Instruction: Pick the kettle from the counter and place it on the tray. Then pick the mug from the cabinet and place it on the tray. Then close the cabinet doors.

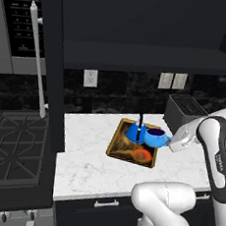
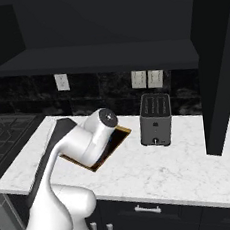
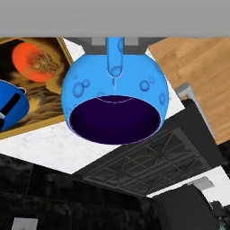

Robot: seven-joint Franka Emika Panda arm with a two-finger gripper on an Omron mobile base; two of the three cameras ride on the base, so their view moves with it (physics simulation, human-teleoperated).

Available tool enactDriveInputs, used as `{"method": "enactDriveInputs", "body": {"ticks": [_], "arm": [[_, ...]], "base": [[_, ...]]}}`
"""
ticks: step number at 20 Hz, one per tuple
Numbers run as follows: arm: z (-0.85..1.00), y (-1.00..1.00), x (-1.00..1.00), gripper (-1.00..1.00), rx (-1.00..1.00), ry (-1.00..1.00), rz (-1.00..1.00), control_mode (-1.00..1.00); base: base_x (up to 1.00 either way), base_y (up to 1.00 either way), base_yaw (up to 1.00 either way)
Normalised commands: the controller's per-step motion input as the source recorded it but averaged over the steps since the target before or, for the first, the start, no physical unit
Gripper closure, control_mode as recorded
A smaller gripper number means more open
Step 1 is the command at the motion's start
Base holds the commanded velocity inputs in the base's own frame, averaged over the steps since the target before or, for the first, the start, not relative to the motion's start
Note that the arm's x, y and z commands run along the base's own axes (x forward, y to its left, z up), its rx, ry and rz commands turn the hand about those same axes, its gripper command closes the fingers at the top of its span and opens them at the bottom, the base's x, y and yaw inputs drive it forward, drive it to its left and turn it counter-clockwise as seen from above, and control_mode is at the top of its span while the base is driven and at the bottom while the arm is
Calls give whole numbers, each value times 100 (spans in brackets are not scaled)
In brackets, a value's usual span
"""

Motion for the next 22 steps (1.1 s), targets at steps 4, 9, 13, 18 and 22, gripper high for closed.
{"method": "enactDriveInputs", "body": {"ticks": [4, 9, 13, 18, 22], "arm": [[-69, -22, 12, 100, 0, 11, 0, -100], [-57, -12, 27, 100, 0, 7, 0, -100], [-27, -8, 43, 100, 1, 0, 0, -100], [-19, -8, 56, 100, 0, 0, 7, -100], [-11, -14, 49, 100, -3, 4, 21, -100]], "base": [[0, 0, 0], [0, 0, 0], [0, 0, 0], [0, 0, 0], [0, 0, 0]]}}
